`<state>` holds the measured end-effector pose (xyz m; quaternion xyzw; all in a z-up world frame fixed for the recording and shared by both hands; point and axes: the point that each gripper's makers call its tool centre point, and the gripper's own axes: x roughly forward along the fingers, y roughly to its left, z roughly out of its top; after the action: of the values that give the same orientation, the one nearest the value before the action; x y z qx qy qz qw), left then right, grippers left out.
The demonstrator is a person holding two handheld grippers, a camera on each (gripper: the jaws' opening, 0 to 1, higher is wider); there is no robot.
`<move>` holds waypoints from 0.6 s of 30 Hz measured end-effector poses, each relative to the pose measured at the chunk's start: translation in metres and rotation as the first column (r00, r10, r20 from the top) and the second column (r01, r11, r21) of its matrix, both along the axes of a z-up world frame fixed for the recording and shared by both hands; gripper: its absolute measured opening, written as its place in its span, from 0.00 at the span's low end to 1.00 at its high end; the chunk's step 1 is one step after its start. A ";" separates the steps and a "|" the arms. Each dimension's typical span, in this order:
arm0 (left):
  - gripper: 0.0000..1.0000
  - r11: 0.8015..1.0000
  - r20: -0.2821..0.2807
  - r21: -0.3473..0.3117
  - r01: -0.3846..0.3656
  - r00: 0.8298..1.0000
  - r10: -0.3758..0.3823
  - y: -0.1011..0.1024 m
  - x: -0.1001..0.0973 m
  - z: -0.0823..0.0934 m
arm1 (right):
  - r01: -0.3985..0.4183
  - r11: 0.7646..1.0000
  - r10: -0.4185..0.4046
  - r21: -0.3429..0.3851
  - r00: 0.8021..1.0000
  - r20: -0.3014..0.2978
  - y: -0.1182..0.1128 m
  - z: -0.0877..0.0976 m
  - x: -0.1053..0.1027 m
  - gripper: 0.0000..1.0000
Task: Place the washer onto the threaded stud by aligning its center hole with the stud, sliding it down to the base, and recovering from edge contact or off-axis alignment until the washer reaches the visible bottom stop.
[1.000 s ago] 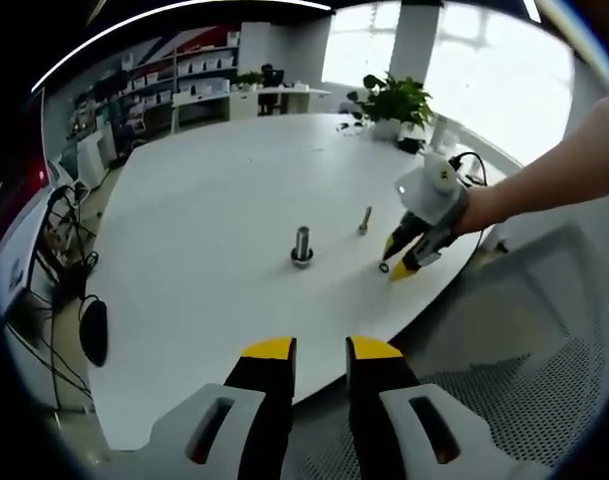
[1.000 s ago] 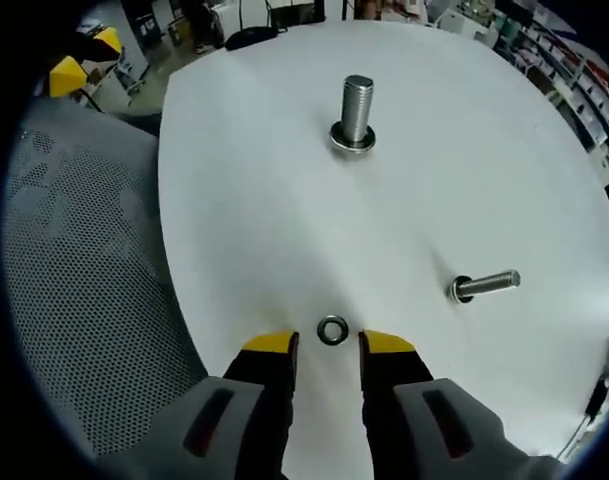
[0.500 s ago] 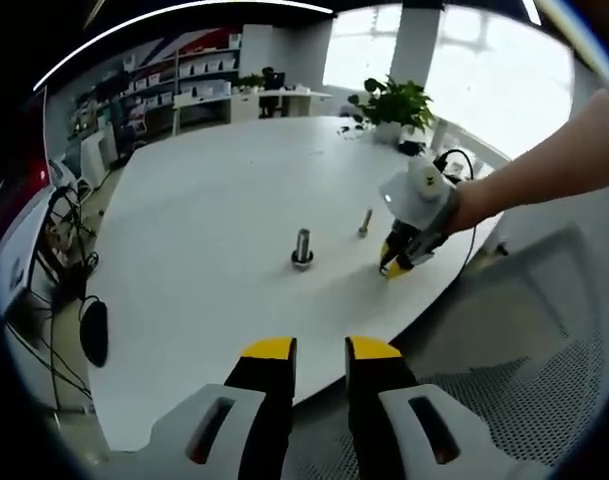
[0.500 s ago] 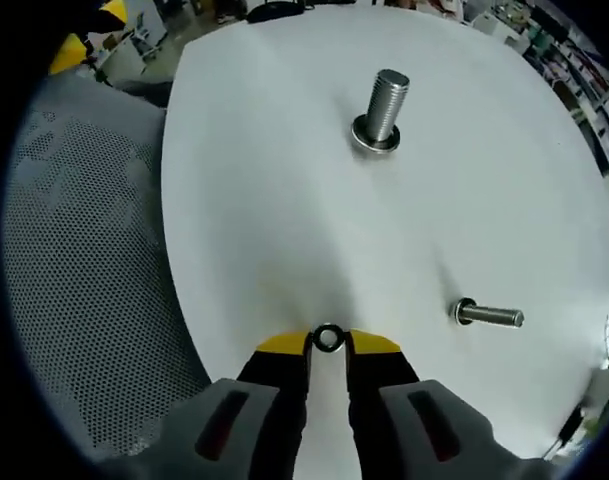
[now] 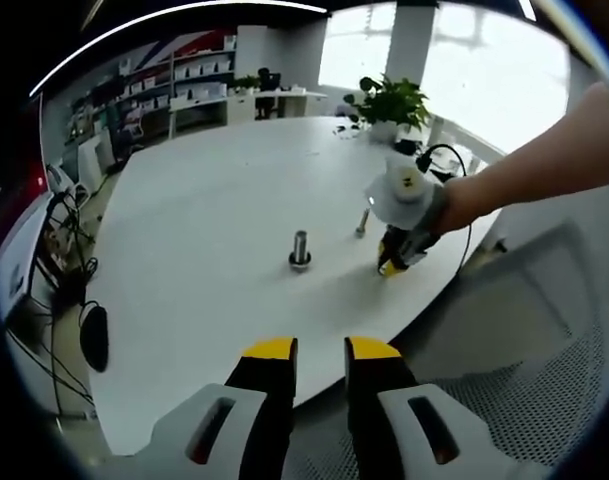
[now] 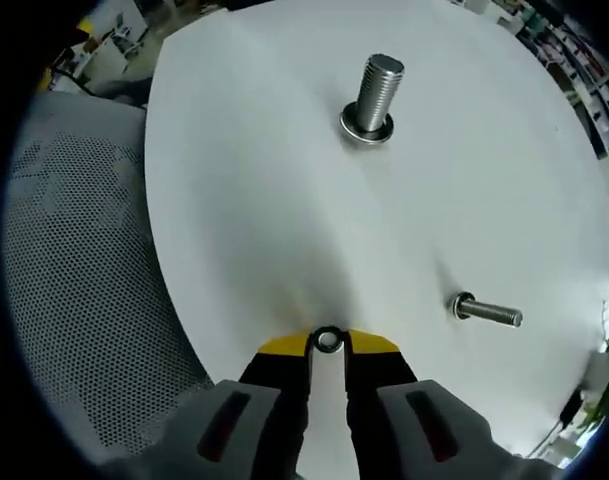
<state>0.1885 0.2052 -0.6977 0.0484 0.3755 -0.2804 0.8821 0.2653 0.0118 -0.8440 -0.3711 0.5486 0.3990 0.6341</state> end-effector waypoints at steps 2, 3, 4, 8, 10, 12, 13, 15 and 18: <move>0.17 1.000 -0.002 -0.014 0.009 1.000 -0.009 -0.003 -0.001 0.001 | 0.009 1.000 -0.009 -0.006 1.000 0.002 0.000 0.000 0.000 0.14; 0.17 1.000 -0.003 -0.016 0.012 1.000 -0.012 -0.003 -0.001 0.001 | 0.013 1.000 -0.013 -0.012 1.000 0.004 0.001 0.000 -0.001 0.14; 0.17 1.000 -0.005 -0.016 0.016 1.000 -0.016 -0.004 -0.001 0.000 | 0.017 1.000 -0.017 -0.021 1.000 0.008 0.002 0.000 -0.001 0.14; 0.17 1.000 -0.002 -0.023 0.019 1.000 -0.019 -0.005 -0.001 0.001 | 0.021 0.999 -0.020 -0.032 0.999 0.031 0.001 -0.001 -0.002 0.14; 0.17 0.999 -0.002 -0.028 0.015 1.000 -0.015 -0.004 -0.001 0.002 | 0.026 0.999 -0.024 -0.028 0.999 0.043 0.001 0.000 -0.003 0.14; 0.17 0.999 -0.005 -0.029 0.016 1.000 -0.016 -0.004 -0.002 0.002 | 0.019 0.999 -0.018 -0.025 0.999 0.052 0.001 0.001 -0.003 0.14; 0.17 0.999 -0.004 -0.029 0.018 1.000 -0.018 -0.005 -0.002 0.002 | 0.022 1.000 -0.020 -0.022 0.998 0.054 0.002 0.001 -0.002 0.14; 0.17 0.999 -0.002 -0.030 0.022 1.000 -0.022 -0.005 -0.002 0.002 | 0.036 0.999 -0.035 -0.020 0.998 0.053 0.001 0.000 -0.001 0.14; 0.17 0.999 -0.002 -0.032 0.021 1.000 -0.021 -0.005 -0.002 0.002 | 0.035 0.999 -0.034 -0.034 0.998 0.047 0.003 0.000 -0.001 0.14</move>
<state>0.1868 0.2000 -0.6959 0.0377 0.3716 -0.2956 0.8793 0.2638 0.0144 -0.8440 -0.3818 0.5471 0.3696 0.6467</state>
